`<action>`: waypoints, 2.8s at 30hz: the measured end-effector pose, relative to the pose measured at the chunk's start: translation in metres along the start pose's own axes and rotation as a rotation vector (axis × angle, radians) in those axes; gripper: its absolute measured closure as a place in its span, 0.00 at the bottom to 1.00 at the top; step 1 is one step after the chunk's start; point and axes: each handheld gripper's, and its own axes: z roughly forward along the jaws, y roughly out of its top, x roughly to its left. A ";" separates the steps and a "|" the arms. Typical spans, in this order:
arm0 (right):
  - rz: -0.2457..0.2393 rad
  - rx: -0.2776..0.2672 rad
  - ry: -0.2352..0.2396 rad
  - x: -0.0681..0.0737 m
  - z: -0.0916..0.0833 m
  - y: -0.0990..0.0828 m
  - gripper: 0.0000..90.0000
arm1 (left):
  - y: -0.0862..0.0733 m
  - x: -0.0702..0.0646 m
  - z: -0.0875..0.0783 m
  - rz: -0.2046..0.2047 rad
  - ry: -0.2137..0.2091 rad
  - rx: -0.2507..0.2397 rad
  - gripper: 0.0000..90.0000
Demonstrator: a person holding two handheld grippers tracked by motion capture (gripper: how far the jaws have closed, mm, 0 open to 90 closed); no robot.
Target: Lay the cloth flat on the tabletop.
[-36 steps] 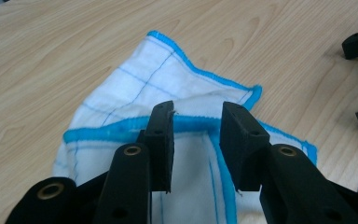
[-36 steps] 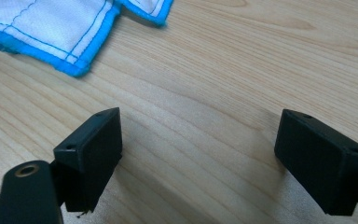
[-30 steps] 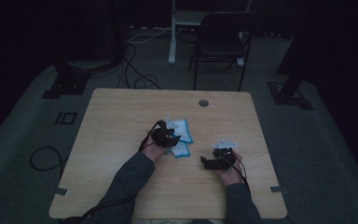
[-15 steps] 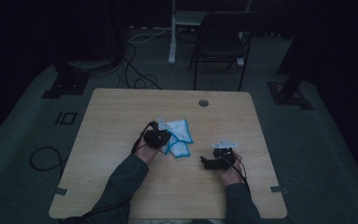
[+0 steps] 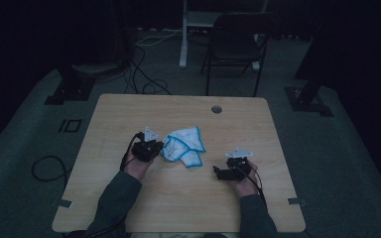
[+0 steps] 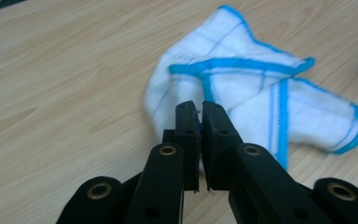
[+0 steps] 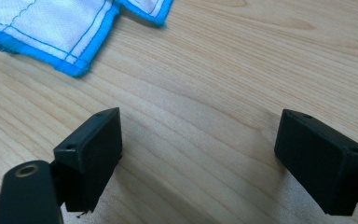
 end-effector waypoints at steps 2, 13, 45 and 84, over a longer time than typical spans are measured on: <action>0.000 0.000 0.000 0.000 0.000 0.000 0.17 | -0.006 0.005 -0.002 -0.014 0.009 0.005 0.96; 0.001 0.000 0.000 0.000 0.000 0.000 0.17 | -0.035 0.029 -0.011 -0.088 0.043 0.038 0.92; 0.000 -0.001 -0.001 0.000 0.000 0.000 0.17 | 0.039 -0.034 0.017 0.147 -0.093 -0.022 0.70; 0.001 0.001 0.002 0.000 0.000 0.000 0.17 | 0.058 -0.080 0.093 0.340 -0.056 0.141 0.94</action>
